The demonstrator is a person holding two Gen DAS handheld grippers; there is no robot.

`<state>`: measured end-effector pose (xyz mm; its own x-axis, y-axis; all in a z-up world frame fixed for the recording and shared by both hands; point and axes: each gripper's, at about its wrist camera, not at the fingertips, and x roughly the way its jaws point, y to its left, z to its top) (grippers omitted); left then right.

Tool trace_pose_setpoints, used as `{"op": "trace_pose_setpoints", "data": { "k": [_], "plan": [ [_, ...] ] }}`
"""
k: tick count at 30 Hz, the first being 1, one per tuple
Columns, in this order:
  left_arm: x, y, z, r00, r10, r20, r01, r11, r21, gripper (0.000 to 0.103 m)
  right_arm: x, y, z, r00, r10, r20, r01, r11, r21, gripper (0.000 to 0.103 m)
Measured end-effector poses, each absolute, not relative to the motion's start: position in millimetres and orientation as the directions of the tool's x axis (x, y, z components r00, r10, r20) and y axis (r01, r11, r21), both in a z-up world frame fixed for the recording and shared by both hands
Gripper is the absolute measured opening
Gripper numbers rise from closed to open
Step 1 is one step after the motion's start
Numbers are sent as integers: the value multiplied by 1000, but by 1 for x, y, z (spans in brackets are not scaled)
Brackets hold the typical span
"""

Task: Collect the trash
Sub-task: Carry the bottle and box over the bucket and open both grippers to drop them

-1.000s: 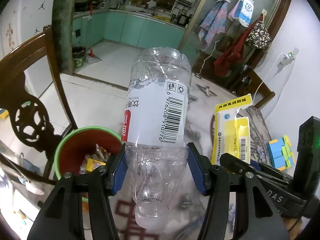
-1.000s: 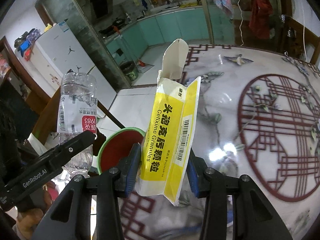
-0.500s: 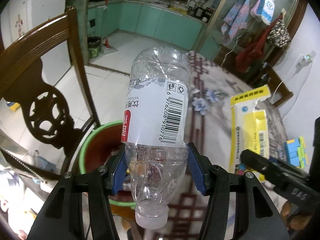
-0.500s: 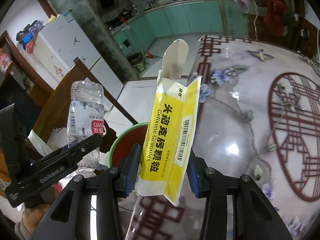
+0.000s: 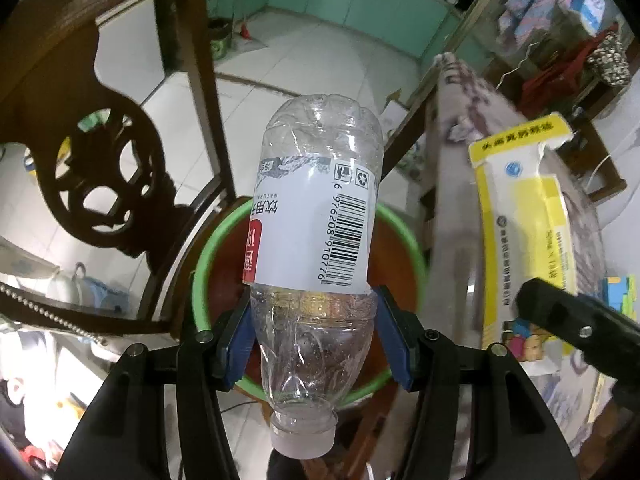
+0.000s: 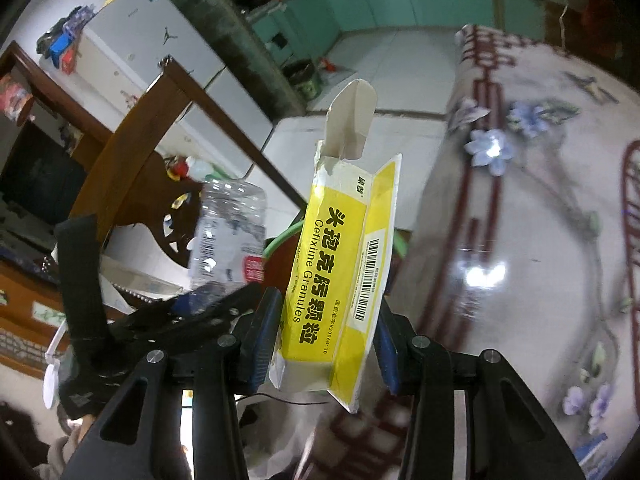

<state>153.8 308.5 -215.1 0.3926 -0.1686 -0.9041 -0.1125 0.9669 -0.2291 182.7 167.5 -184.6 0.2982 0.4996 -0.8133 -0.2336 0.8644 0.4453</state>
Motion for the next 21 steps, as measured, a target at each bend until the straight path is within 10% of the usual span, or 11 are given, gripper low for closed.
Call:
{"op": "trace_pose_setpoints", "data": {
  "k": [14, 21],
  "plan": [
    [176, 329, -238, 361, -158, -919, -153, 962, -226, 56, 204, 195, -204, 248, 483, -840, -258, 868, 423, 48],
    [181, 331, -232, 392, -168, -905, -155, 957, -245, 81, 206, 186, -197, 306, 434, -847, -236, 897, 375, 52]
  ]
}}
